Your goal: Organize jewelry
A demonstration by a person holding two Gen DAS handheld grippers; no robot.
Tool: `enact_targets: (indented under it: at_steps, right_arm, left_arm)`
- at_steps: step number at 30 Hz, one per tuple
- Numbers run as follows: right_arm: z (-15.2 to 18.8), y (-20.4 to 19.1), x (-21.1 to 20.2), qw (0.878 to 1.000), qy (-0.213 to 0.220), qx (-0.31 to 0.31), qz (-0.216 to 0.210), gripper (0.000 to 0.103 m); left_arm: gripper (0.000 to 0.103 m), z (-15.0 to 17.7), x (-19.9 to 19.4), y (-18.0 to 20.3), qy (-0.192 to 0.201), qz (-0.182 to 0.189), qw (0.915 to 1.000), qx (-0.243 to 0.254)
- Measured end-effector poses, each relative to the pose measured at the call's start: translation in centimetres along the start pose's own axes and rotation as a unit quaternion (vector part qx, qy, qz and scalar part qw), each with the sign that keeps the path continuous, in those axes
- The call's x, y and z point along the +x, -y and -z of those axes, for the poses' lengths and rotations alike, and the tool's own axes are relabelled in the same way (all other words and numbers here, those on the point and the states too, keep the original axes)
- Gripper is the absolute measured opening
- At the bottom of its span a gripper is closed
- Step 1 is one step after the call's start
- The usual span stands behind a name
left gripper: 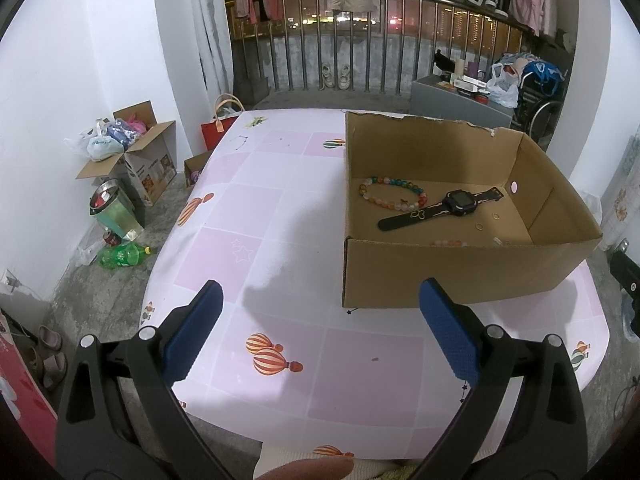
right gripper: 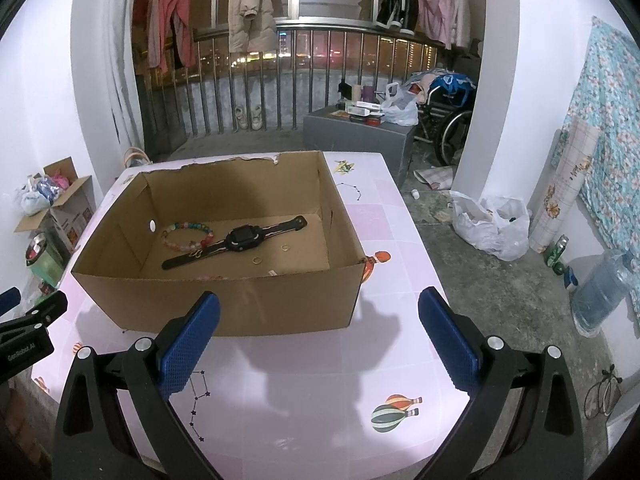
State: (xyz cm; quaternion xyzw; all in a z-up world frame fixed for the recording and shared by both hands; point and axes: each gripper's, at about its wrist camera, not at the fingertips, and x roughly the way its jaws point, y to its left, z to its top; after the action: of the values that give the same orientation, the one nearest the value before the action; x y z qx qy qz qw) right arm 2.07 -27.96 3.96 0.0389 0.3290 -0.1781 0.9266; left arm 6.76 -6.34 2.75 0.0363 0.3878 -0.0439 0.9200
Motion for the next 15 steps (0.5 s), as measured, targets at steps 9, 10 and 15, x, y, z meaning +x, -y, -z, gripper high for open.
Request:
enact_targets:
  at_steps: [9, 10, 15]
  right_arm:
    - [-0.06, -0.03, 0.16, 1.0, 0.0, -0.001, -0.001, 0.097]
    - [-0.02, -0.07, 0.14, 1.0, -0.001, -0.002, -0.001, 0.097]
    - [0.06, 0.05, 0.33, 1.0, -0.002, -0.003, -0.003, 0.097]
  left_arm:
    - [0.095, -0.11, 0.07, -0.05, -0.002, -0.001, 1.0, 0.001]
    - [0.095, -0.09, 0.05, -0.09, -0.003, -0.001, 1.0, 0.0]
    - [0.095, -0.12, 0.06, -0.18, -0.004, 0.0, 1.0, 0.001]
